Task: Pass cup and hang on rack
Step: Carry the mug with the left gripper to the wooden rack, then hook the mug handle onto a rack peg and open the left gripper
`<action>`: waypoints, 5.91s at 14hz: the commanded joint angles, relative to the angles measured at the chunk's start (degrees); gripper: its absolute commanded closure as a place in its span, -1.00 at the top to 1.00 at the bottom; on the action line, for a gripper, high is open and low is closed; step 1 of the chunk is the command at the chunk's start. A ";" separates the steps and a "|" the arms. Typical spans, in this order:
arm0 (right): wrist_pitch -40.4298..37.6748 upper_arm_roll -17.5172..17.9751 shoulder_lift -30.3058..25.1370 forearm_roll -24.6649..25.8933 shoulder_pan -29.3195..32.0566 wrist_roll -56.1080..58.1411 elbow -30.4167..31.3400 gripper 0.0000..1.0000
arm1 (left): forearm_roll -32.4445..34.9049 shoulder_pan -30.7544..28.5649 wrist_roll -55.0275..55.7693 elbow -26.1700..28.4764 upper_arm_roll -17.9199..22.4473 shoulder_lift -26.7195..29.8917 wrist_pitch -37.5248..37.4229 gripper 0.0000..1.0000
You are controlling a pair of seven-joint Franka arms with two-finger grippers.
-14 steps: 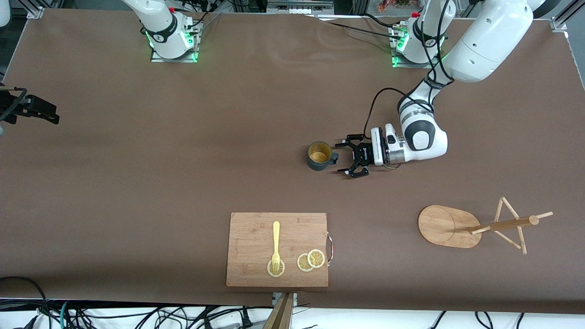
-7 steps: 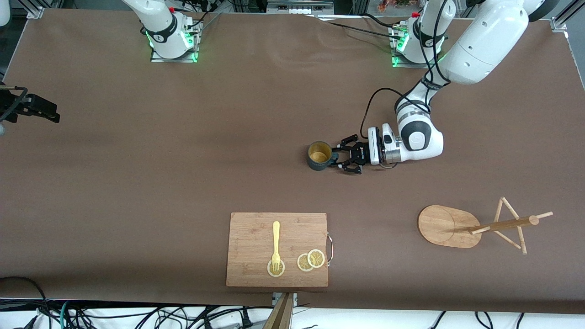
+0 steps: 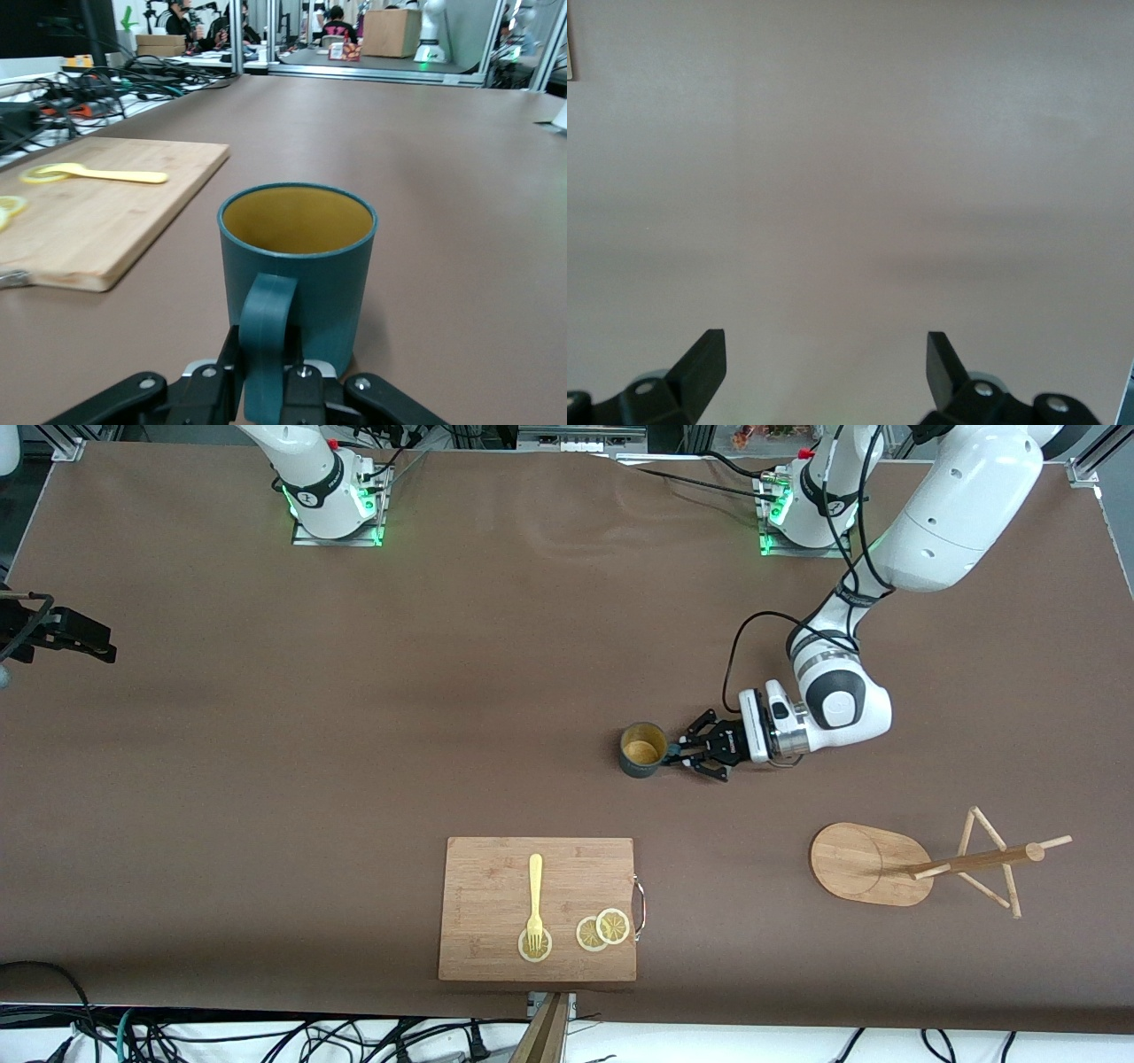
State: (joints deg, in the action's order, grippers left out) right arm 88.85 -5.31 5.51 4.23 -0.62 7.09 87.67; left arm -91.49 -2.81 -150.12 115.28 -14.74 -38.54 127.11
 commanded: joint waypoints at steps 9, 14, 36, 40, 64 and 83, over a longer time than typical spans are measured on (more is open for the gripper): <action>-0.79 1.88 -0.50 0.25 0.53 0.55 -0.31 1.00 | 27.37 -10.72 41.95 8.29 6.02 22.70 -0.98 -1.00; -1.05 2.32 -0.59 0.25 0.53 0.03 -0.31 1.00 | 31.64 -11.42 57.47 5.67 16.48 23.78 -18.35 -1.00; -1.14 2.06 -0.59 0.17 0.53 0.55 -0.31 1.00 | 16.52 -30.50 103.51 -19.82 16.67 1.81 -54.69 -1.00; -1.14 2.23 -0.50 0.25 0.53 0.64 -0.40 1.00 | 15.29 -29.54 111.16 -22.54 16.41 1.63 -49.69 -1.00; -1.14 2.94 -0.50 0.25 0.53 0.11 -0.40 1.00 | 12.22 -29.88 132.72 -34.95 16.50 -8.65 -46.96 -1.00; -1.05 3.20 -0.41 0.34 0.45 0.82 -0.40 1.00 | 28.09 -33.92 117.78 -37.15 17.03 -9.10 -47.48 1.00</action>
State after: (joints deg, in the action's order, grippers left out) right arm 88.55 -2.80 5.50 4.23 -0.66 7.14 87.67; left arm -67.86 -35.17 -29.64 80.17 2.39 -47.38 80.49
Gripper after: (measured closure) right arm 0.000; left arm 0.000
